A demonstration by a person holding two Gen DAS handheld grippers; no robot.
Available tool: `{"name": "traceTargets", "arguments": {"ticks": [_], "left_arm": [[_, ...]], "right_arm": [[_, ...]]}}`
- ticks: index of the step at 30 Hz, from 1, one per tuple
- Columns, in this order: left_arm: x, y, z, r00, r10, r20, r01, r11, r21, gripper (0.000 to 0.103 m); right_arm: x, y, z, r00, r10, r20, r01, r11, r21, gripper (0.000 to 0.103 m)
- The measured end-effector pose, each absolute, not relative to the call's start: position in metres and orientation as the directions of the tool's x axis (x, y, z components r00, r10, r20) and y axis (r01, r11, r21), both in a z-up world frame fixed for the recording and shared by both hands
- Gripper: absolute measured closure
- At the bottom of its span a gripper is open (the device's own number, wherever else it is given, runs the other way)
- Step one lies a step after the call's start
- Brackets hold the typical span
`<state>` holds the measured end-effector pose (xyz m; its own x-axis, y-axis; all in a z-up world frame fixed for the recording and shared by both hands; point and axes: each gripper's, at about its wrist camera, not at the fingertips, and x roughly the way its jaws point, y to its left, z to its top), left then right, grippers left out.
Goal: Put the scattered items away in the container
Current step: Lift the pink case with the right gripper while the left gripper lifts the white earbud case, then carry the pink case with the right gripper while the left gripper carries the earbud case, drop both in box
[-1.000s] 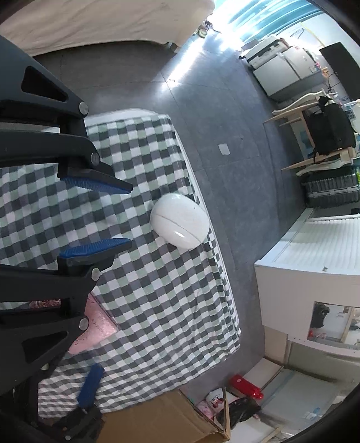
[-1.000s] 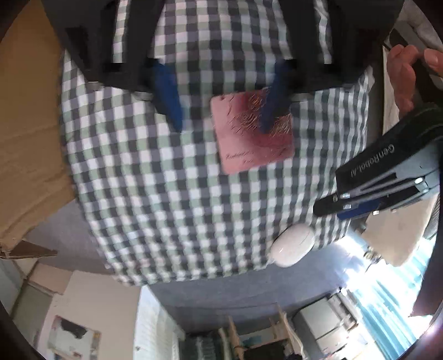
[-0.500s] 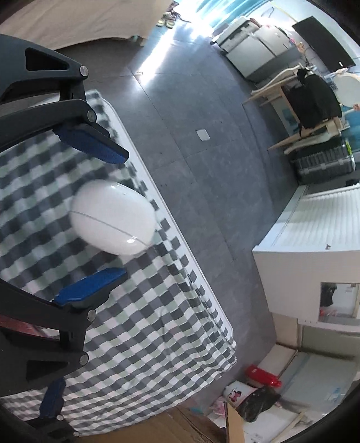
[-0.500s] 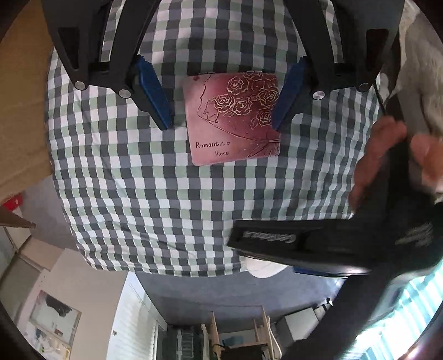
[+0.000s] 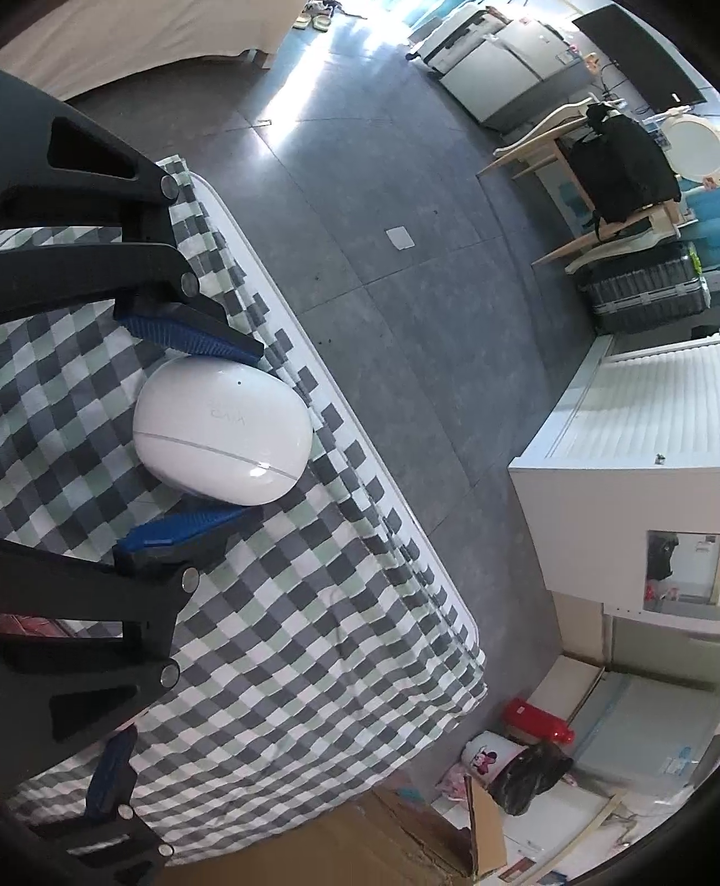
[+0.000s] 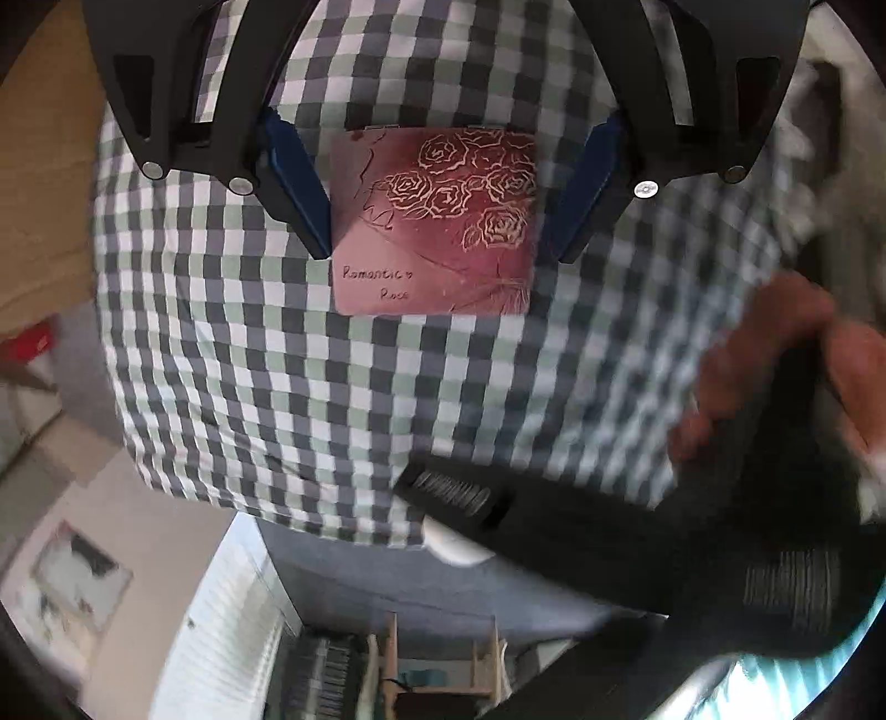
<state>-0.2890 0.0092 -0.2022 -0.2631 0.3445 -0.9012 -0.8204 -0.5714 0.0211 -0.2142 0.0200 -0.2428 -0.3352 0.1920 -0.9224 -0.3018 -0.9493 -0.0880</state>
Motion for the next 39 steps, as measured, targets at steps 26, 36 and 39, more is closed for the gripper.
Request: {"name": "traceTargets", "arguments": {"ticks": [26, 36, 39], "left_arm": [[-0.242, -0.01, -0.152, -0.285, 0.325, -0.902, -0.761, -0.649, 0.006, 0.051], [-0.179, 0.011, -0.094, -0.315, 0.354, -0.881, -0.759, -0.65, 0.011, 0.051], [-0.151, 0.034, -0.066, -0.319, 0.378, -0.869, -0.782, -0.623, 0.016, 0.051]], "right_arm": [[-0.169, 0.008, -0.197, -0.363, 0.234, -0.902, -0.323, -0.939, -0.114, 0.032], [-0.107, 0.063, -0.136, -0.419, 0.257, -0.871, -0.346, -0.932, -0.109, 0.032], [-0.07, 0.081, -0.111, -0.435, 0.272, -0.858, -0.383, -0.919, -0.097, 0.032]]}}
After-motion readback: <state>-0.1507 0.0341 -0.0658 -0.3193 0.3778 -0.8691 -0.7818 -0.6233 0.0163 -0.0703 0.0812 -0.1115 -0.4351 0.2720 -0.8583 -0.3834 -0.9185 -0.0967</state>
